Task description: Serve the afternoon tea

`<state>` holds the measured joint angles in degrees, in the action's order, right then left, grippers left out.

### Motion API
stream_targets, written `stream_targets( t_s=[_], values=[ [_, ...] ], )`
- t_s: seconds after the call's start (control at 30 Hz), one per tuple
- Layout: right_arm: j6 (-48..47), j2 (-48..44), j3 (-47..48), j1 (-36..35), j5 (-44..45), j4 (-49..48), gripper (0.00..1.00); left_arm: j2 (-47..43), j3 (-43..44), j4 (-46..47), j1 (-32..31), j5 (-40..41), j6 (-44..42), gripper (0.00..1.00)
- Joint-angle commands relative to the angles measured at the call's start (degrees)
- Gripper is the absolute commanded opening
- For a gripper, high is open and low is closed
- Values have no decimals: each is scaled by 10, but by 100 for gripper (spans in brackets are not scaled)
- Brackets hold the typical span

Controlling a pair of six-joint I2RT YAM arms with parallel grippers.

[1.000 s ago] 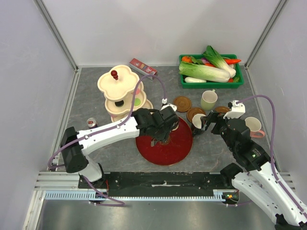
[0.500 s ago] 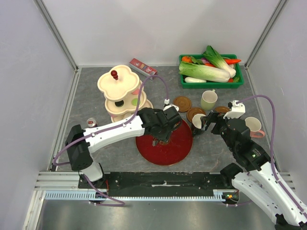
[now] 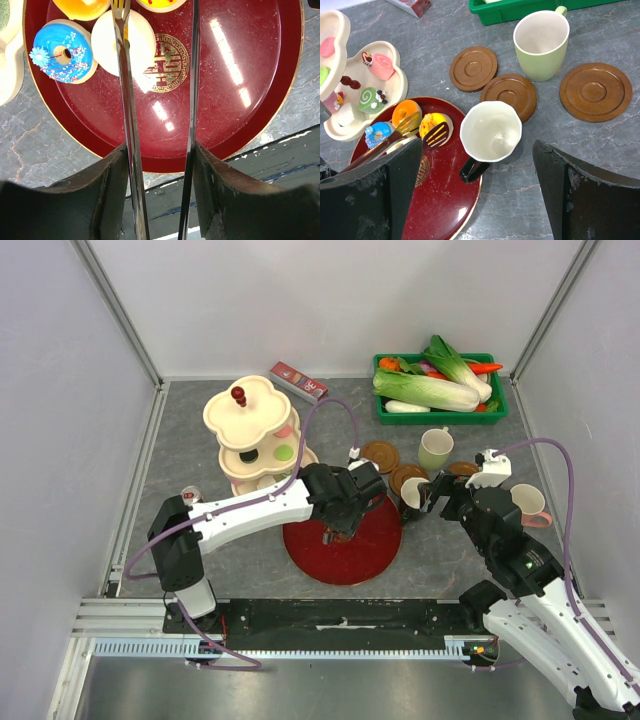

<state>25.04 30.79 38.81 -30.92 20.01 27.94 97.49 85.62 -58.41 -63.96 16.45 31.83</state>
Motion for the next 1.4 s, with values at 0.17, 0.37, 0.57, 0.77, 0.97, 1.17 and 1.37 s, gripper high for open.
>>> stream_targets(
  t_s=[0.17, 0.37, 0.57, 0.77, 0.97, 1.17, 1.37],
  values=[
    [5, -8, -2, -1, 9, -10, 98, 10, 38, -6, 2, 17, -20, 55],
    [5, -10, -2, 0, 11, -9, 98, 3, 49, -17, 2, 25, -16, 48],
    [4, -11, -2, 0, 12, -10, 98, -24, 50, -21, 2, 33, -12, 47],
    [4, -10, -2, -1, 11, -9, 98, -69, 51, -41, 2, 66, 2, 46],
    [5, -9, -1, -1, 11, -10, 98, -113, 97, -80, 2, 134, 9, 47],
    [5, -8, -1, 0, 9, -9, 98, -129, 189, -127, 28, 209, 19, 47],
    [4, -7, -1, 0, 4, -11, 98, -132, 247, -114, 96, 242, 9, 48]
  ],
)
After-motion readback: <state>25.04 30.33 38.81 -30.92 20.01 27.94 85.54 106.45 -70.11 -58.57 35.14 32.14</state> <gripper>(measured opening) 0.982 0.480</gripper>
